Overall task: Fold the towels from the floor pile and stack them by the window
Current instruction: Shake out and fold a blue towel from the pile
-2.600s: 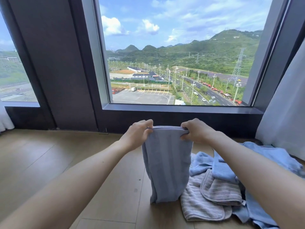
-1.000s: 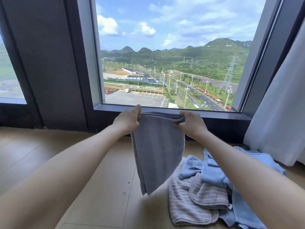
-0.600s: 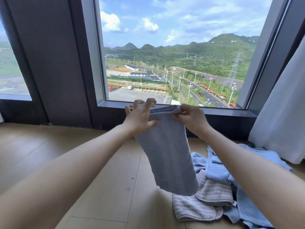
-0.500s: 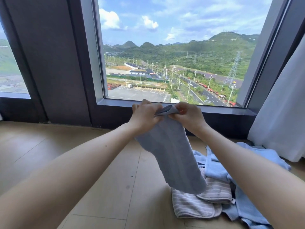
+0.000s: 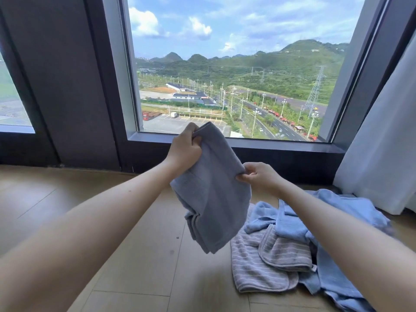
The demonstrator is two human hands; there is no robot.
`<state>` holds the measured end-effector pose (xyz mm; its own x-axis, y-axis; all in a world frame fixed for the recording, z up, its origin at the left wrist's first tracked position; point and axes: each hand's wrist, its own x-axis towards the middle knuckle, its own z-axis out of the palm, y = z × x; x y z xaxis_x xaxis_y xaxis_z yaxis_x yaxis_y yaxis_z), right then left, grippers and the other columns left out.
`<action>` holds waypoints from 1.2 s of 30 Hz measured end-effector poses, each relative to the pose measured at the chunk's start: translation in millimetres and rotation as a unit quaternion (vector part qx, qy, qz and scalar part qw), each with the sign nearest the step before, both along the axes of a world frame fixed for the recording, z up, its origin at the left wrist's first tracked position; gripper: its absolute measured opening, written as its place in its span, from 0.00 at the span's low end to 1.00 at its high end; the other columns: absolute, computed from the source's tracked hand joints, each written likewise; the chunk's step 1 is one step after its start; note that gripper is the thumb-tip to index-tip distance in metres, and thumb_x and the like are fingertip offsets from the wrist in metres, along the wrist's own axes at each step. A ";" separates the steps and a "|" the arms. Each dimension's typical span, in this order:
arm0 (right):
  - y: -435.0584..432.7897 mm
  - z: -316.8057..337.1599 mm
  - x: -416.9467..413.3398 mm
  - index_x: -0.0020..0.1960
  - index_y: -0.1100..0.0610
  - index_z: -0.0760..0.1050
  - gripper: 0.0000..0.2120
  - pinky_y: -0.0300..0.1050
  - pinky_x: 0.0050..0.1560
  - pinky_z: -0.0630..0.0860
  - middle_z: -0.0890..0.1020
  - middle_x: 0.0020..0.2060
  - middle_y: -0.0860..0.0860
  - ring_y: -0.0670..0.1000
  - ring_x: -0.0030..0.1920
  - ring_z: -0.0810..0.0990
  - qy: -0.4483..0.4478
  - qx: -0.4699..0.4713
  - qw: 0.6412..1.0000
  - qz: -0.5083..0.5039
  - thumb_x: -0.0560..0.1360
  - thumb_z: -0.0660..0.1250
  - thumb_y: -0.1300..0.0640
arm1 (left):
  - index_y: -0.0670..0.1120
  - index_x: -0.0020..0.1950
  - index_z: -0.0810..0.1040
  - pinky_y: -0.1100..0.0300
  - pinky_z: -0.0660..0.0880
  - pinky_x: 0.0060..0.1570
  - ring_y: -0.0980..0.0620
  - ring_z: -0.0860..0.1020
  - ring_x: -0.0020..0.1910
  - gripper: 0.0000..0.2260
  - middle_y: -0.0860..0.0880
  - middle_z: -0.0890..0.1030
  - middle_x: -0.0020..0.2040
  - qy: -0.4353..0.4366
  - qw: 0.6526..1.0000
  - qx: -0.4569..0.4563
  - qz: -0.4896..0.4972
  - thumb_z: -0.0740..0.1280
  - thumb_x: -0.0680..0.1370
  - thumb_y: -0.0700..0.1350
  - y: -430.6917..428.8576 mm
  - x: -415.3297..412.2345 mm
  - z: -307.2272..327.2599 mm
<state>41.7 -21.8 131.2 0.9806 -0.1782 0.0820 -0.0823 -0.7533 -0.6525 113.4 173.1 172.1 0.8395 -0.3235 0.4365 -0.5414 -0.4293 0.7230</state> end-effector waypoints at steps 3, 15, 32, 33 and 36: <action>5.6 0.1 1.7 0.43 0.60 0.72 0.07 0.41 0.35 0.65 0.73 0.34 0.51 0.49 0.37 0.70 -0.053 0.023 0.998 -0.032 0.77 0.62 0.56 | 0.43 0.54 0.66 0.56 0.66 0.42 0.44 0.72 0.45 0.05 0.44 0.74 0.45 0.035 0.998 0.032 0.042 0.54 0.81 0.42 9.3 8.5 -8.0; 19.2 6.7 4.0 0.48 0.52 0.82 0.08 0.49 0.50 0.73 0.82 0.43 0.52 0.52 0.46 0.78 -0.148 -0.060 0.987 -0.012 0.74 0.65 0.59 | 0.62 0.73 0.58 0.52 0.76 0.48 0.44 0.77 0.51 0.31 0.47 0.77 0.53 -0.088 0.956 0.279 -0.031 0.67 0.74 0.46 -9.1 -17.2 -17.3; 31.1 4.7 5.7 0.38 0.48 0.75 0.07 0.30 0.32 0.69 0.78 0.31 0.46 0.42 0.32 0.73 -0.148 0.041 0.988 0.007 0.67 0.73 0.56 | 0.51 0.54 0.78 0.54 0.72 0.49 0.42 0.76 0.51 0.09 0.46 0.77 0.53 -0.036 0.983 0.180 0.020 0.62 0.77 0.43 -8.4 -13.3 -25.6; 29.2 4.2 4.6 0.41 0.48 0.77 0.07 0.30 0.33 0.69 0.78 0.32 0.46 0.42 0.33 0.74 -0.125 0.053 0.991 0.017 0.67 0.73 0.56 | 0.51 0.53 0.78 0.54 0.72 0.48 0.43 0.76 0.50 0.09 0.45 0.77 0.51 -0.035 0.987 0.153 0.023 0.62 0.77 0.41 -7.7 -11.8 -24.7; 16.1 0.5 1.7 0.40 0.54 0.77 0.07 0.38 0.36 0.67 0.76 0.32 0.47 0.45 0.36 0.73 -0.039 -0.008 0.999 0.020 0.68 0.73 0.52 | 0.49 0.50 0.77 0.56 0.71 0.47 0.44 0.76 0.48 0.08 0.46 0.78 0.44 0.004 0.997 0.065 0.041 0.61 0.76 0.39 -3.8 -4.9 -19.9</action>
